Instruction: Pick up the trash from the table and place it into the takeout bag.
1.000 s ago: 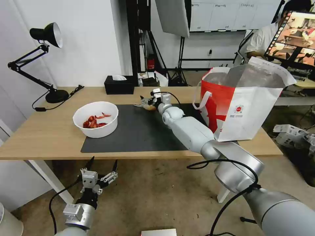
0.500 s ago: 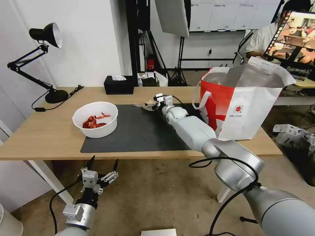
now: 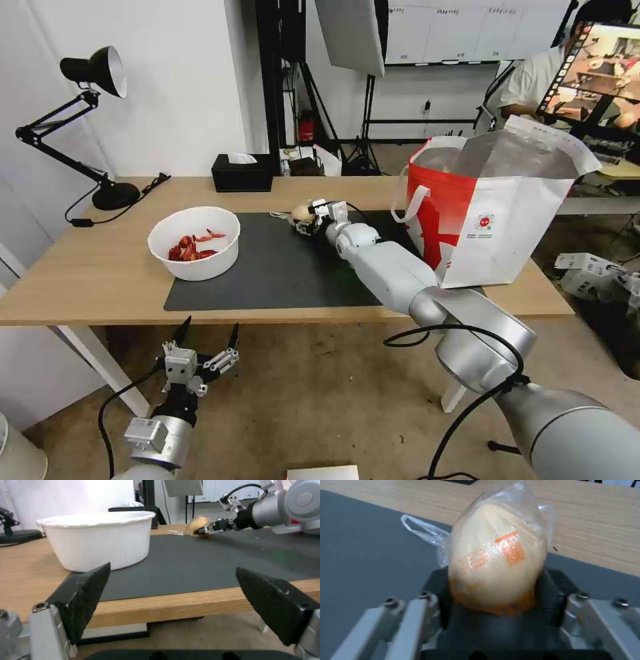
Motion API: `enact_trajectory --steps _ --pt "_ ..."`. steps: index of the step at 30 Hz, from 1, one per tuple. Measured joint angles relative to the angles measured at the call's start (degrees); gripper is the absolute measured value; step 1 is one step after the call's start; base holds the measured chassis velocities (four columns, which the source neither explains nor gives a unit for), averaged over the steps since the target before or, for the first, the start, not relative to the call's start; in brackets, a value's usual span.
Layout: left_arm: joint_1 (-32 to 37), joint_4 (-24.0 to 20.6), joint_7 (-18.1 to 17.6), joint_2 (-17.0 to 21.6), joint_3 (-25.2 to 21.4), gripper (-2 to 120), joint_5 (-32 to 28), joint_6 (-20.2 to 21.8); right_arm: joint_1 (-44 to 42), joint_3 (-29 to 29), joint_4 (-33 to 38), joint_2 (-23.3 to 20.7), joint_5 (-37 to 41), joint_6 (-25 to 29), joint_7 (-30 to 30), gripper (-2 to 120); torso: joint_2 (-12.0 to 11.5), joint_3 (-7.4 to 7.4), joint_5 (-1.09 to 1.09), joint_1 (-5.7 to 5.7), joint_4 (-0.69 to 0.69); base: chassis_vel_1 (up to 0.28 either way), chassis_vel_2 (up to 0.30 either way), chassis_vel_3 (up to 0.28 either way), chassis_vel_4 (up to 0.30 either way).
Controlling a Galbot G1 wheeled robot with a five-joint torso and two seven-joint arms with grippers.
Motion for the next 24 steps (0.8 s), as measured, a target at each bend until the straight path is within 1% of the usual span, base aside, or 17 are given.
enact_trajectory --steps 2,3,5,6,8,10,11,12,14,15,17,18,19,21,22,23,24 --pt "-0.06 0.05 -0.01 0.00 0.21 100 -0.01 0.00 -0.23 0.23 0.40 -0.08 -0.05 0.87 0.26 37 0.00 0.00 0.00 0.00 0.00 0.000 0.000 0.000 0.000" --pt "-0.06 0.05 -0.01 0.00 0.21 100 -0.01 0.00 -0.23 0.23 0.40 -0.08 -0.05 0.87 0.26 37 0.00 0.00 0.00 0.00 0.00 0.000 0.000 0.000 0.000" --pt "-0.11 0.05 -0.03 0.02 0.27 100 -0.01 0.00 -0.50 0.16 1.08 -0.20 -0.42 1.83 0.74 29 0.00 0.00 0.00 0.00 0.00 0.000 0.000 0.000 0.000" --pt "-0.11 0.05 -0.04 0.03 0.28 100 -0.01 0.00 -0.88 0.06 2.32 -0.48 -0.75 2.31 1.45 22 0.00 0.00 0.00 0.00 0.00 0.000 0.000 0.000 0.000" --pt "-0.11 0.05 -0.05 0.03 0.28 100 -0.01 0.00 -1.22 -0.01 3.45 -0.78 -0.90 2.64 2.17 18 0.00 0.01 0.00 0.00 0.00 0.000 0.000 0.000 0.000" --pt "-0.03 -0.22 -0.11 -0.03 0.28 100 -0.01 0.05 -3.57 -0.11 11.23 -3.43 -1.07 3.18 7.81 8 0.00 0.00 0.00 0.00 0.03 0.000 0.000 0.000 0.000" --pt "-0.03 -0.22 -0.11 -0.03 0.28 100 -0.01 0.05 -3.57 -0.11 11.23 -3.43 -1.07 3.18 7.81 8 0.00 0.00 0.00 0.00 0.03 0.000 0.000 0.000 0.000" --pt "0.00 -0.44 -0.17 -0.09 0.27 100 -0.01 0.09 -4.78 -0.16 14.81 -4.81 -1.08 3.28 10.38 7 0.00 0.00 0.00 0.00 0.02 0.000 0.000 0.000 0.000" --pt "0.14 -0.99 -0.21 -0.28 0.27 100 0.04 0.16 -8.69 -0.96 27.13 -10.17 -1.78 3.81 18.88 3 0.00 0.00 0.01 0.00 0.00 0.000 0.000 0.000 0.000" --pt "0.14 -0.99 -0.21 -0.28 0.27 100 0.04 0.16 -8.69 -0.96 27.13 -10.17 -1.78 3.81 18.88 3 0.00 0.00 0.01 0.00 0.00 0.000 0.000 0.000 0.000" --pt "0.24 -1.11 -0.22 -0.37 0.29 100 0.16 0.17 -11.29 -1.98 34.48 -13.84 -2.87 5.26 24.32 3 0.01 0.00 0.01 0.00 -0.02 0.000 0.000 0.000 0.000" --pt "0.36 -1.13 -0.21 -0.44 0.45 100 0.30 0.18 -14.33 -2.81 41.57 -17.79 -4.15 7.12 28.91 3 0.00 0.00 0.02 0.00 -0.01 0.000 0.000 0.000 0.000" --pt "0.36 -1.13 -0.21 -0.44 0.45 100 0.30 0.18 -14.33 -2.81 41.57 -17.79 -4.15 7.12 28.91 3 0.00 0.00 0.02 0.00 -0.01 0.000 0.000 0.000 0.000" --pt "0.45 -1.15 -0.26 -0.45 0.56 100 0.41 0.20 -17.76 -2.93 49.46 -21.51 -5.30 8.94 32.91 3 0.00 0.00 0.01 0.00 -0.03 0.000 0.000 0.000 0.000" --pt "0.52 -1.26 -0.23 -0.45 0.61 100 0.44 0.21 -19.94 -2.44 54.63 -23.66 -5.93 9.73 35.03 3 0.00 0.00 0.02 0.00 0.00 0.000 0.000 0.000 0.000" --pt "0.52 -1.26 -0.23 -0.45 0.61 100 0.44 0.21 -19.94 -2.44 54.63 -23.66 -5.93 9.73 35.03 3 0.00 0.00 0.02 0.00 0.00 0.000 0.000 0.000 0.000" --pt "0.58 -1.34 -0.26 -0.44 0.62 100 0.44 0.23 -21.39 -1.85 58.07 -25.21 -6.29 10.22 36.24 3 0.00 0.00 0.02 0.00 0.00 0.000 0.000 0.000 0.000"
